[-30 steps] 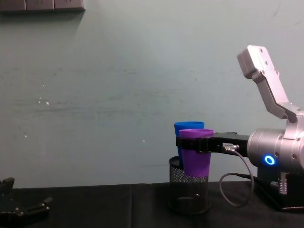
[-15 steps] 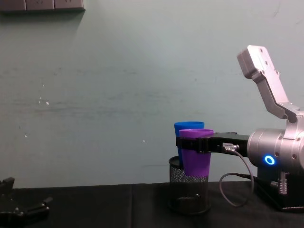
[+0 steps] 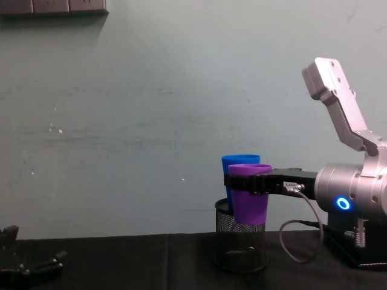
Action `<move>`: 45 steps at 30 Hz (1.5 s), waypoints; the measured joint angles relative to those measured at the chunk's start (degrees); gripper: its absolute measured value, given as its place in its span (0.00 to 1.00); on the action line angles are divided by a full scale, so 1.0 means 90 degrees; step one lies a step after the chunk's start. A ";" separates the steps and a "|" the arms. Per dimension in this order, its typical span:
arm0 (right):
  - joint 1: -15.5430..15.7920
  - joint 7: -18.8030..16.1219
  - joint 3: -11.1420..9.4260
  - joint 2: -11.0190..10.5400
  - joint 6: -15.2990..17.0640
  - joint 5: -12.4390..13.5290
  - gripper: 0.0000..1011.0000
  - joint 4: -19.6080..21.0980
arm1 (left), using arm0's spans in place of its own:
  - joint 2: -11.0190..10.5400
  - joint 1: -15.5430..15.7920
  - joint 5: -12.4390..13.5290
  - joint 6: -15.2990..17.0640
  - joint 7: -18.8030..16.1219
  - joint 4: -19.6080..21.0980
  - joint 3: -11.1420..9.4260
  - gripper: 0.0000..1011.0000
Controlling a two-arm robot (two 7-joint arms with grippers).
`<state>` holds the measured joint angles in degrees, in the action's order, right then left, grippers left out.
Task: Pick up one cup with a gripper and tap it against the other cup.
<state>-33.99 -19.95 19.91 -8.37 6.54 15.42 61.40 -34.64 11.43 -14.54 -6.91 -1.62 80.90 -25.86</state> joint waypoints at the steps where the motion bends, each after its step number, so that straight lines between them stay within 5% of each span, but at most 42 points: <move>1: 0.0000 0.0000 0.0000 0.0000 0.0000 0.0000 0.73 0.0000 | 0.0000 0.0000 0.0000 0.0000 0.0000 0.0000 0.0000 0.99; 45: 0.0000 -0.0001 0.0000 0.0000 0.0000 0.0000 0.73 0.0001 | 0.0000 0.0000 0.0000 0.0000 0.0000 0.0000 0.0000 0.99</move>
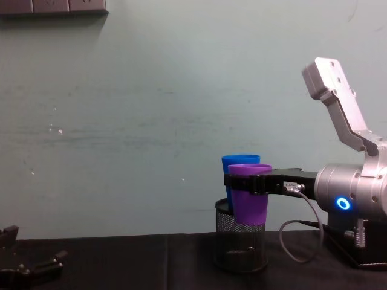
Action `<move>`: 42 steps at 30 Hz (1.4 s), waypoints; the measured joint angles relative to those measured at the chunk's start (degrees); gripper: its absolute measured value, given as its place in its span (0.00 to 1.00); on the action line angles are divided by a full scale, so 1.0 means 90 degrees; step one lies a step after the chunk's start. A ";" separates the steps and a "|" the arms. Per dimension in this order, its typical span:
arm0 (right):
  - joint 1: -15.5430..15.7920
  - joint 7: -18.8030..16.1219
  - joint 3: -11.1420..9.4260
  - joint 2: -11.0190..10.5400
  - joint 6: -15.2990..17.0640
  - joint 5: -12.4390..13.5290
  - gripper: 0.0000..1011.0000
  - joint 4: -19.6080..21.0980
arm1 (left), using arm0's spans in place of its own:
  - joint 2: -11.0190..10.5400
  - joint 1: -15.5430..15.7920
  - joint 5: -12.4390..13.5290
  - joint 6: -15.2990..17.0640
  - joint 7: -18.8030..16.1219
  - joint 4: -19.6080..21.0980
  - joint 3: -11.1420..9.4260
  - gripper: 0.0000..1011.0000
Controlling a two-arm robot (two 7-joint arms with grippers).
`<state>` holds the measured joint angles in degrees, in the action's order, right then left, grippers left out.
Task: Pick up one cup with a gripper and tap it against the other cup.
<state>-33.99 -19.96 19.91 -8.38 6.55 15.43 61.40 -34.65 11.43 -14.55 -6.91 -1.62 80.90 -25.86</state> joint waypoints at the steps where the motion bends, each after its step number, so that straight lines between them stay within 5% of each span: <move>1: 0.0000 0.0001 0.0000 0.0000 0.0000 0.0000 0.73 0.0000 | 0.0000 0.0000 0.0000 0.0000 0.0000 0.0000 0.0000 0.99; 42: 0.0000 0.0001 0.0000 0.0000 0.0000 0.0000 0.73 0.0000 | 0.0000 0.0000 0.0000 0.0000 0.0000 0.0000 0.0000 0.99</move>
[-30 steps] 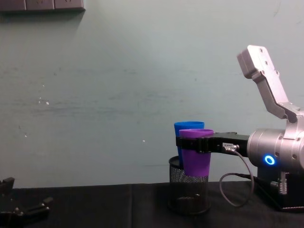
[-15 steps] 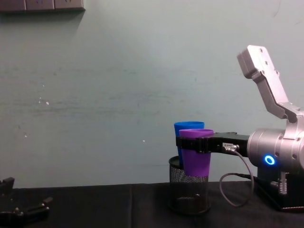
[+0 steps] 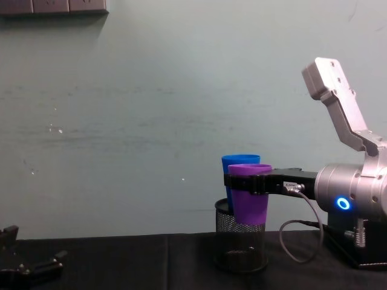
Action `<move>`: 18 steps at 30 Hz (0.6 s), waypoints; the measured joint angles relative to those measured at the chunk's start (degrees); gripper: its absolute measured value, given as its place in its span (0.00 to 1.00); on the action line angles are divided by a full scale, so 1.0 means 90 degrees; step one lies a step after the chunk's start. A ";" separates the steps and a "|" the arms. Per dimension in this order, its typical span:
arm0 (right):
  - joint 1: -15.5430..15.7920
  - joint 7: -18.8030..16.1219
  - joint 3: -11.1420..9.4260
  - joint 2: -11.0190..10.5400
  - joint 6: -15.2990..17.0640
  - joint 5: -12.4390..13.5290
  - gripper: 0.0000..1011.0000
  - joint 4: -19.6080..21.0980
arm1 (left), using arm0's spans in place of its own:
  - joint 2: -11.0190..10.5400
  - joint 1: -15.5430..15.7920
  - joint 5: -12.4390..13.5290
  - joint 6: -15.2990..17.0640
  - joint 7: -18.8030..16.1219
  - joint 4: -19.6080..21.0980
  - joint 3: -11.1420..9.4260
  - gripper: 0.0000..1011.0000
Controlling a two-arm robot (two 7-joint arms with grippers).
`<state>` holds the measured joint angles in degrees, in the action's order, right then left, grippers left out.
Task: Pick up one cup with a gripper and tap it against the other cup.
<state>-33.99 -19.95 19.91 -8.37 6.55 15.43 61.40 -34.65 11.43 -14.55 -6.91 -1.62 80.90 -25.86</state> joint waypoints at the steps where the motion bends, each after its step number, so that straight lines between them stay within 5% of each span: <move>1: 0.0000 0.0000 0.0000 0.0000 0.0000 0.0000 0.73 0.0000 | 0.0000 0.0000 0.0000 0.0000 0.0000 0.0000 0.0000 0.99; 18: 0.0000 0.0000 0.0000 0.0000 0.0000 0.0000 0.73 0.0000 | 0.0000 0.0000 0.0000 0.0000 0.0000 0.0000 0.0000 0.99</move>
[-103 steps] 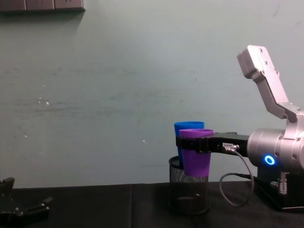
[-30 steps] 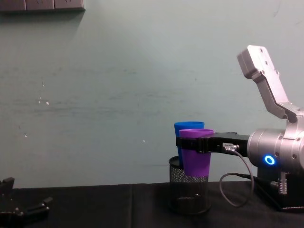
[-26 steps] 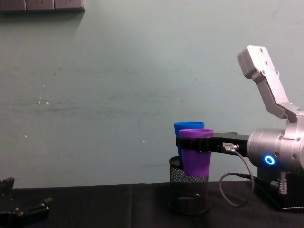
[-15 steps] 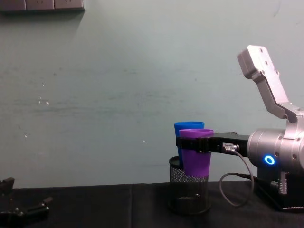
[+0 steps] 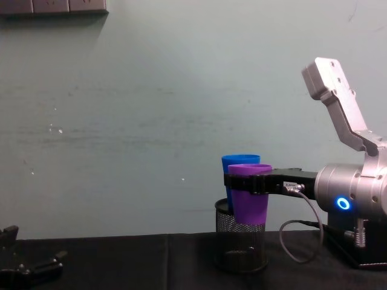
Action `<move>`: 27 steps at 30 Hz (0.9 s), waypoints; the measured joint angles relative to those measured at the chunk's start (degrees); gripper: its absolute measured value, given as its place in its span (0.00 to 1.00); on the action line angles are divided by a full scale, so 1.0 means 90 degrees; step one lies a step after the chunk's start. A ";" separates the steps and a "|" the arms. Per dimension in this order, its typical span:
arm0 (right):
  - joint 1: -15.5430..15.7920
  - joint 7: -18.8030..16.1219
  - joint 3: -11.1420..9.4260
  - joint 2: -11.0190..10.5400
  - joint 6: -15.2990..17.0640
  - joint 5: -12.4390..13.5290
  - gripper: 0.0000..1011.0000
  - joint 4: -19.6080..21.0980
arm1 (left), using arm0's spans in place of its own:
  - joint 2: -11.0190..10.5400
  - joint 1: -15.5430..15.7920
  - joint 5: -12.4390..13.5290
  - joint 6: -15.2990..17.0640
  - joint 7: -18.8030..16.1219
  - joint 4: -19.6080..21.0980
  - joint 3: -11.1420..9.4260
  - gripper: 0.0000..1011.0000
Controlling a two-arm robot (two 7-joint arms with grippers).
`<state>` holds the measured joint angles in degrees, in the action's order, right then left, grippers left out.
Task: Pick up one cup with a gripper and tap it against the other cup.
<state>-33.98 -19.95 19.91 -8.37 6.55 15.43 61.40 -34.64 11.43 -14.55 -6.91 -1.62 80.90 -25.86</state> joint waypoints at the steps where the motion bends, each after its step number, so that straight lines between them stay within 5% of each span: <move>1: 0.0000 0.0000 0.0000 0.0000 0.0000 0.0000 0.73 0.0000 | 0.0000 0.0000 0.0000 0.0000 0.0000 0.0000 0.0000 0.99; 27: 0.0000 0.0000 0.0000 0.0000 0.0000 0.0000 0.73 0.0000 | 0.0000 0.0000 0.0000 0.0000 0.0000 0.0000 0.0000 0.99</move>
<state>-33.99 -19.96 19.91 -8.37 6.55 15.43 61.40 -34.65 11.43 -14.55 -6.91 -1.62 80.90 -25.86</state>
